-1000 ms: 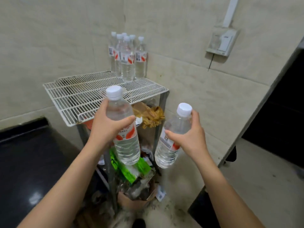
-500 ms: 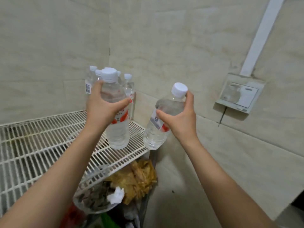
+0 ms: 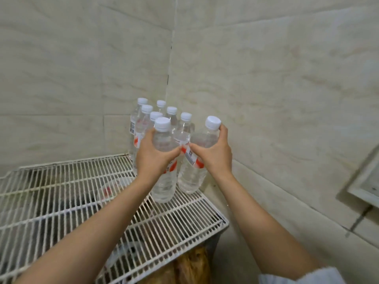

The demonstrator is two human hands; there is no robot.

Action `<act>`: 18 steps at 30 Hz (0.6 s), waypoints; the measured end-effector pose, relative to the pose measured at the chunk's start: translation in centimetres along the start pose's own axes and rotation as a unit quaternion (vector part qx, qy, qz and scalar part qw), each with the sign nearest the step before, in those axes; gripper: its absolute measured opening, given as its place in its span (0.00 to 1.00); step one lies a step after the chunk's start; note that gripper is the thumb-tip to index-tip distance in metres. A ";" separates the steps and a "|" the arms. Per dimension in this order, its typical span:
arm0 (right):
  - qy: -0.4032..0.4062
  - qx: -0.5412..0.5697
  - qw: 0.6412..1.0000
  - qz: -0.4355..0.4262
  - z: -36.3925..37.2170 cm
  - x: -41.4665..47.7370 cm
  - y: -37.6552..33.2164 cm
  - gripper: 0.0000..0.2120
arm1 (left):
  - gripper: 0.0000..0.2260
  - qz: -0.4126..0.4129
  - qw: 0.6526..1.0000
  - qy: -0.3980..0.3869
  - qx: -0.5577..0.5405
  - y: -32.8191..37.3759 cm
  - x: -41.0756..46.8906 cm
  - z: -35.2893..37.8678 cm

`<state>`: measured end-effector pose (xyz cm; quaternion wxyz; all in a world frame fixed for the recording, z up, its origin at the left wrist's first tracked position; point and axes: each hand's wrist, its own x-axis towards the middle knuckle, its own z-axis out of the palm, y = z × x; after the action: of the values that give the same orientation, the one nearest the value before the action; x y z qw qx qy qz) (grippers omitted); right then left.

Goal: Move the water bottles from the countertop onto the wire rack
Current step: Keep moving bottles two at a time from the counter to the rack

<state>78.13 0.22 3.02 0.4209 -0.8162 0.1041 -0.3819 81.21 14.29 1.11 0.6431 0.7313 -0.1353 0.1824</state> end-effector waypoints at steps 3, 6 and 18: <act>-0.026 -0.013 1.000 0.013 1.6 1.2 0.9 0.37 | 0.28 -0.001 1.000 0.012 0.017 -0.5 0.3 0.7; -0.046 -0.029 0.999 0.007 2.7 1.8 2.0 0.39 | 0.27 0.012 0.999 0.036 0.034 -1.0 0.1 1.4; -0.122 0.033 0.990 -0.063 4.0 3.3 3.9 0.34 | 0.36 -0.044 0.988 0.047 0.144 -1.6 0.2 2.6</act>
<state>83.84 -1.41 0.39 0.4321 -0.8474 -0.0118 -0.3084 82.35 12.00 -0.52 0.5445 0.8120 -0.0448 0.2055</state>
